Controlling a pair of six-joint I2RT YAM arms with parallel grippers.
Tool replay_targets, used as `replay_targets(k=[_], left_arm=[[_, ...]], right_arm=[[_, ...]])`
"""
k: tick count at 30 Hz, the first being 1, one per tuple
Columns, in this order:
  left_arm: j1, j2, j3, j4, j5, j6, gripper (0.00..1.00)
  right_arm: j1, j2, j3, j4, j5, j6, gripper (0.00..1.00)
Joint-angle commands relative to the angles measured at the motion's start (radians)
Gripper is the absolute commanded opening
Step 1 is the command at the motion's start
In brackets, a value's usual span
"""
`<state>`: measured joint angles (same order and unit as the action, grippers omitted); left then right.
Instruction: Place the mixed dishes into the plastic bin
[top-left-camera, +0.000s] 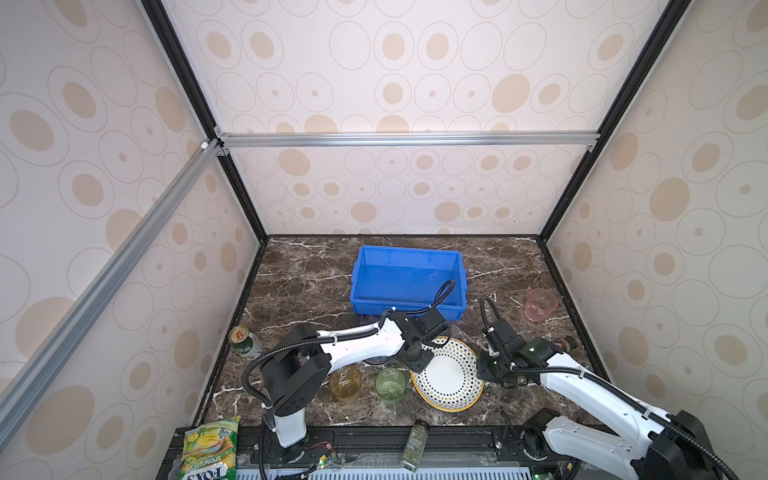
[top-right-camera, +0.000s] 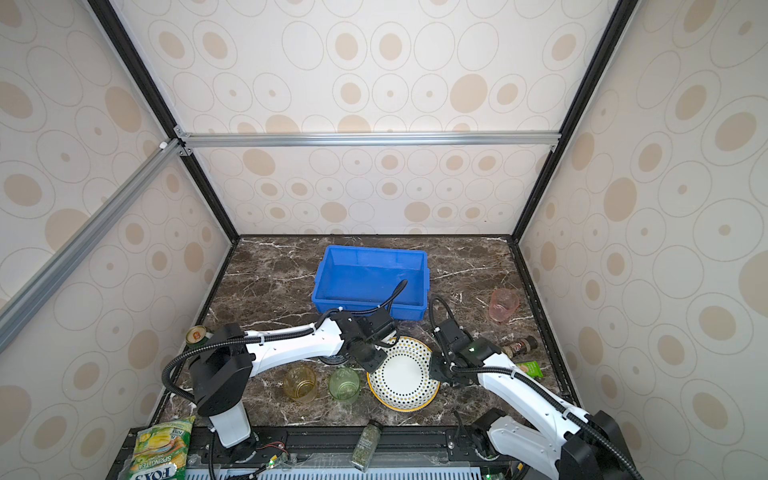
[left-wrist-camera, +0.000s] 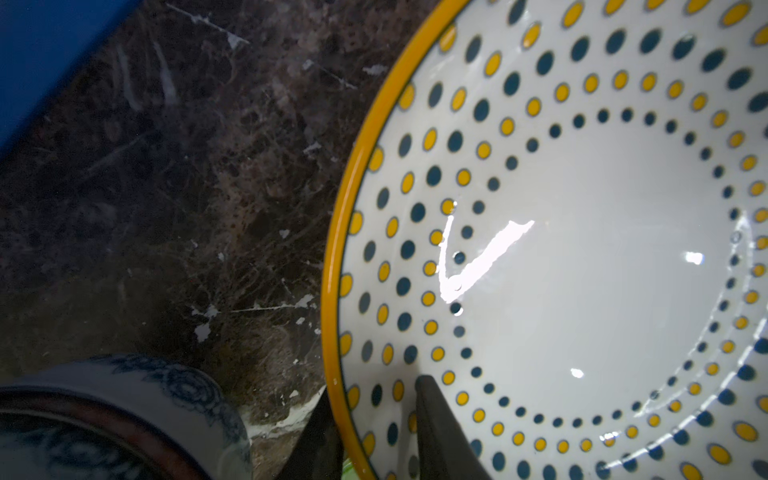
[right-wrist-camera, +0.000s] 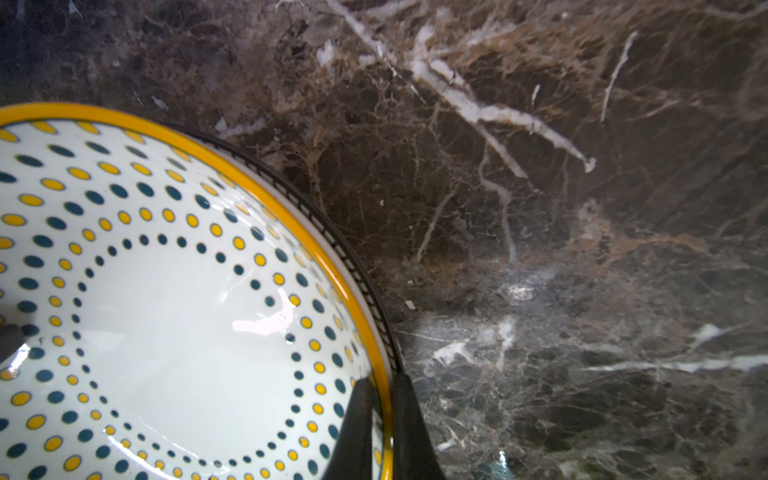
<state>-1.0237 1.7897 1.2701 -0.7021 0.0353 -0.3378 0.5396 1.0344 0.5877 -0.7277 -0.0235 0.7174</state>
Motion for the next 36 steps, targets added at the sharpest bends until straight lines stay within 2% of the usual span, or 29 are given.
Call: replay_targets(k=[1,23,36], left_arm=[[-0.013,0.01,0.056,-0.01,0.029,-0.003,0.29],[-0.012,-0.02,0.049,-0.021,0.004,-0.015,0.32],[-0.01,-0.033,0.04,-0.013,0.0,-0.017,0.35]], right_arm=[[0.014,0.02,-0.049,0.065,0.002,0.041,0.03],[0.014,-0.003,-0.019,0.018,0.023,0.031,0.04],[0.014,-0.022,0.005,-0.017,0.043,0.028,0.13]])
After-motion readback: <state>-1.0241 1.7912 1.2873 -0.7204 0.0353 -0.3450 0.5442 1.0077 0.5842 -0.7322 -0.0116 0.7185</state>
